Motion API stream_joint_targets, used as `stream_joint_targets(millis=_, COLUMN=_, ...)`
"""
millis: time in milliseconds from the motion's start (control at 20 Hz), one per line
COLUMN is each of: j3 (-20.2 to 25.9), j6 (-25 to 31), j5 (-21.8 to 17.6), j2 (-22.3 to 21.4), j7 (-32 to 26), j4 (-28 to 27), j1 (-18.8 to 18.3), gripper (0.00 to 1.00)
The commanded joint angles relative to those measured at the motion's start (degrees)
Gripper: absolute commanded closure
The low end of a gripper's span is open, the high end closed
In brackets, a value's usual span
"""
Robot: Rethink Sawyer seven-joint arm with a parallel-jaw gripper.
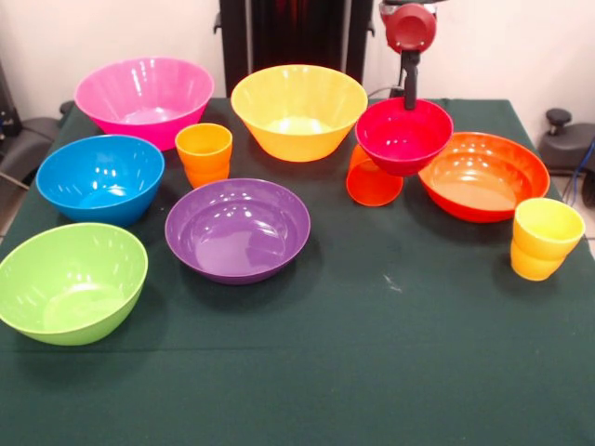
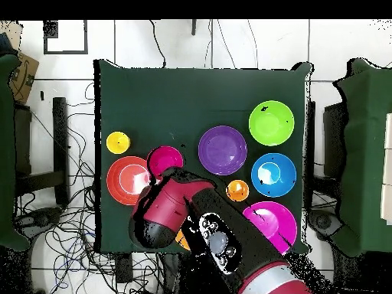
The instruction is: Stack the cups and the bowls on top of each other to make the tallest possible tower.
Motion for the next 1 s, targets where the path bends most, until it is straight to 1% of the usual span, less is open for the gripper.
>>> stream_joint_targets(millis=50, j3=-2.6, j6=1.2, j5=-4.9, j2=3.8, j7=-1.7, j4=-3.1, j1=-0.1, gripper=1.00)
stream_joint_targets(millis=250, j3=-2.6, j6=0.3, j5=-5.1, j2=3.3, j7=-1.1, j4=-2.8, j1=-0.2, gripper=1.00)
stream_joint_targets(millis=550, j3=-1.8, j6=0.7, j5=-4.3, j2=2.3, j7=-2.8, j4=-2.7, j1=-1.4, gripper=1.00)
stream_joint_targets(millis=650, j3=-1.9, j6=0.9, j5=-4.8, j2=2.5, j7=-3.3, j4=-3.1, j1=-1.8, gripper=1.00)
stream_joint_targets(millis=850, j3=-3.1, j6=0.2, j5=-7.5, j2=3.5, j7=-2.8, j4=-4.7, j1=-1.6, gripper=1.00)
stream_joint_targets(millis=1000, j3=-2.0, j6=0.2, j5=-6.9, j2=3.4, j7=-4.7, j4=-4.4, j1=-3.2, gripper=1.00)
